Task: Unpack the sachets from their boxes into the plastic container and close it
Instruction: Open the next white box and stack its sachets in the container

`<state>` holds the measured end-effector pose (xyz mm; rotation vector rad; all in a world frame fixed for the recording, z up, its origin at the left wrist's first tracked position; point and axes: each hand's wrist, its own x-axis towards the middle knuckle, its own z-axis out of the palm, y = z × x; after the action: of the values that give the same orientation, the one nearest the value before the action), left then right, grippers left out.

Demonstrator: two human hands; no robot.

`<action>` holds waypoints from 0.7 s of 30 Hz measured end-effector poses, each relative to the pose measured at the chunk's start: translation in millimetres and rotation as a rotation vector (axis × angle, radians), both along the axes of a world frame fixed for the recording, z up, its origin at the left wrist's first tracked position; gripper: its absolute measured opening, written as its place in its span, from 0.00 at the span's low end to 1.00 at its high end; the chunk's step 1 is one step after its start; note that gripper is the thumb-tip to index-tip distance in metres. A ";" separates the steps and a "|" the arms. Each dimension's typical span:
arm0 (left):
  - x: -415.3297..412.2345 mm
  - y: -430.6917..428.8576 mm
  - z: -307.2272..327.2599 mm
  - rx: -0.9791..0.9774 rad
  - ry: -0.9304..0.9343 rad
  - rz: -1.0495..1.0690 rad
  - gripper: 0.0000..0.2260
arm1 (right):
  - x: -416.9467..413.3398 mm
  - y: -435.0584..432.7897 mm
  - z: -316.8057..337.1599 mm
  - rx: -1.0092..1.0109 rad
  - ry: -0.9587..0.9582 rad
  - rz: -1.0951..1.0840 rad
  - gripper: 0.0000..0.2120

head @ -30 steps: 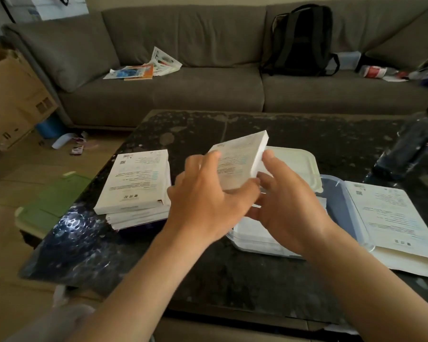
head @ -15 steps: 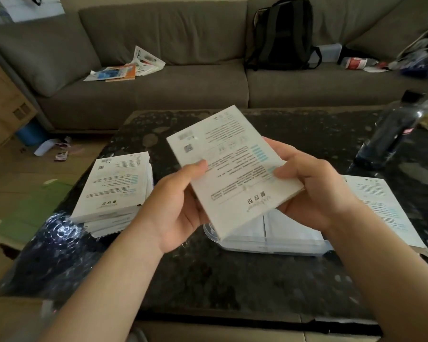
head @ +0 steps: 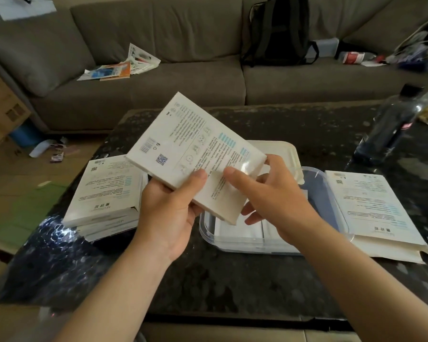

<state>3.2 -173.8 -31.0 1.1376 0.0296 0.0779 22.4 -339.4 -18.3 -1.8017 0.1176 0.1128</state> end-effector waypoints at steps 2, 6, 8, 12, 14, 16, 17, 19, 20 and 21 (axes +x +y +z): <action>-0.8 -2.6 -2.2 0.010 -0.028 -0.006 0.28 | 1.1 0.0 -2.3 -0.014 -0.037 -0.020 0.30; -0.9 -2.7 -4.4 -0.003 -0.048 -0.021 0.27 | 2.2 -6.6 -0.9 0.026 -0.051 0.017 0.28; -0.9 -2.6 -4.8 -0.028 -0.033 -0.041 0.27 | 4.2 -9.7 0.0 0.040 -0.051 0.027 0.25; -0.2 -4.7 -5.8 -0.062 0.005 -0.039 0.27 | 6.3 -11.7 0.2 -0.023 -0.063 0.014 0.27; -0.1 -5.8 -6.8 -0.043 -0.005 -0.012 0.27 | 5.2 -11.6 -0.6 -0.118 -0.095 -0.035 0.34; -0.1 -6.8 -8.1 -0.011 -0.022 0.029 0.28 | 3.9 -11.8 -2.5 -0.230 -0.157 -0.104 0.31; -0.4 -8.1 -8.7 0.006 -0.032 0.044 0.29 | 3.6 -11.8 -3.7 -0.266 -0.184 -0.118 0.25; -0.8 -10.7 -10.2 0.036 -0.048 0.059 0.30 | 3.6 -11.5 -6.1 -0.310 -0.224 -0.098 0.15; -0.9 -11.7 -10.7 0.055 -0.057 0.064 0.30 | 4.3 -11.5 -7.4 -0.318 -0.232 -0.078 0.11; -0.9 -12.3 -11.6 0.077 -0.066 0.067 0.31 | 5.1 -11.6 -8.5 -0.319 -0.232 -0.062 0.09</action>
<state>2.3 -186.1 -42.5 1.2100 0.0061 0.1774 27.5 -351.0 -26.8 -2.1126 0.0265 -0.1685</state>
